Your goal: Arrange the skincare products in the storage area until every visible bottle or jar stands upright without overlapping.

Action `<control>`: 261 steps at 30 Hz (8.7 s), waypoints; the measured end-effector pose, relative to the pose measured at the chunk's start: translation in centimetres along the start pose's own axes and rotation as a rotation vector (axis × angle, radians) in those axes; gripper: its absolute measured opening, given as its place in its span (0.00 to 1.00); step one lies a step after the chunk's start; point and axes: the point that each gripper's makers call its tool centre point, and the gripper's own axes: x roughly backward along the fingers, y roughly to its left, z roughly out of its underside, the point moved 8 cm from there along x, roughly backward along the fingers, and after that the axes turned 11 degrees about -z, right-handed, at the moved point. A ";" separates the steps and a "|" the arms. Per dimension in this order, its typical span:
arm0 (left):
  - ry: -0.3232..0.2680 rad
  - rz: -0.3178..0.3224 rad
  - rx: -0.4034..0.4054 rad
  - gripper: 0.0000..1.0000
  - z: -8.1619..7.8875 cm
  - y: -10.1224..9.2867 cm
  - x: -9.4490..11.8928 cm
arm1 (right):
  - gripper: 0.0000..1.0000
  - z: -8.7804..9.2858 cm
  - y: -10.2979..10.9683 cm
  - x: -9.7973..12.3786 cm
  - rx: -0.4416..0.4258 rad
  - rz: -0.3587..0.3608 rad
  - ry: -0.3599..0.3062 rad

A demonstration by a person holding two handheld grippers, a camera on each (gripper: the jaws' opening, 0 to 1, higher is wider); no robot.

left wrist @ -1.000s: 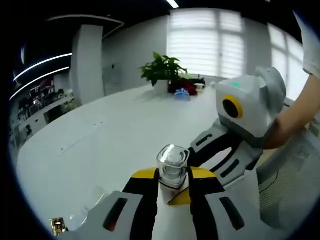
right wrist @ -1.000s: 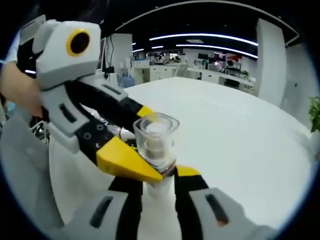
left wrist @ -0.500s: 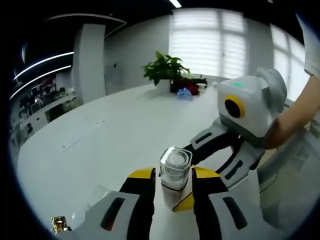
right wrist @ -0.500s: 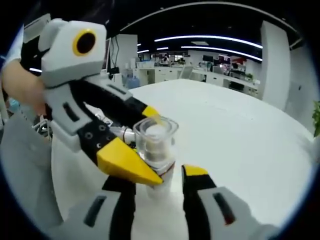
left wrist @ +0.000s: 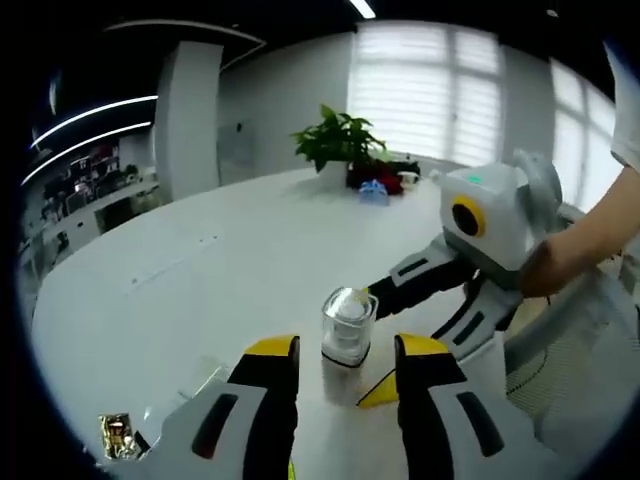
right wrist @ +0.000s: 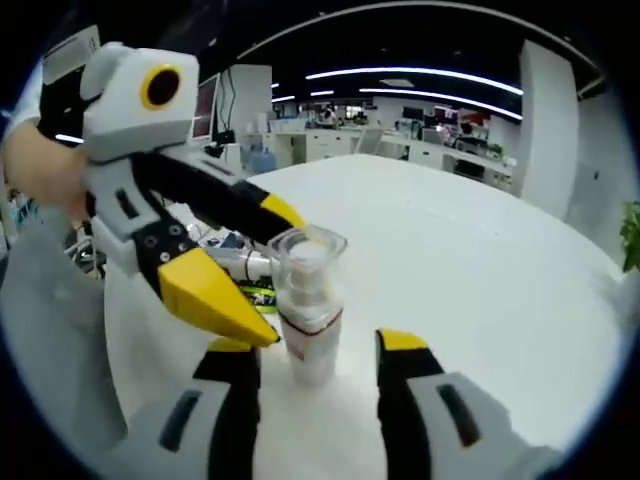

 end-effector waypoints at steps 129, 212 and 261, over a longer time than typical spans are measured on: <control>0.060 -0.415 0.343 0.94 6.6 1.6 19.3 | 0.84 -15.6 -4.3 1.3 0.128 -0.243 0.068; 0.081 -0.440 0.382 0.92 8.9 4.6 18.0 | 0.29 -10.1 1.3 -20.5 0.643 -0.637 0.688; -0.009 -0.498 0.707 0.38 0.1 11.5 3.8 | 0.28 -10.9 -2.4 -11.9 0.401 -0.406 0.255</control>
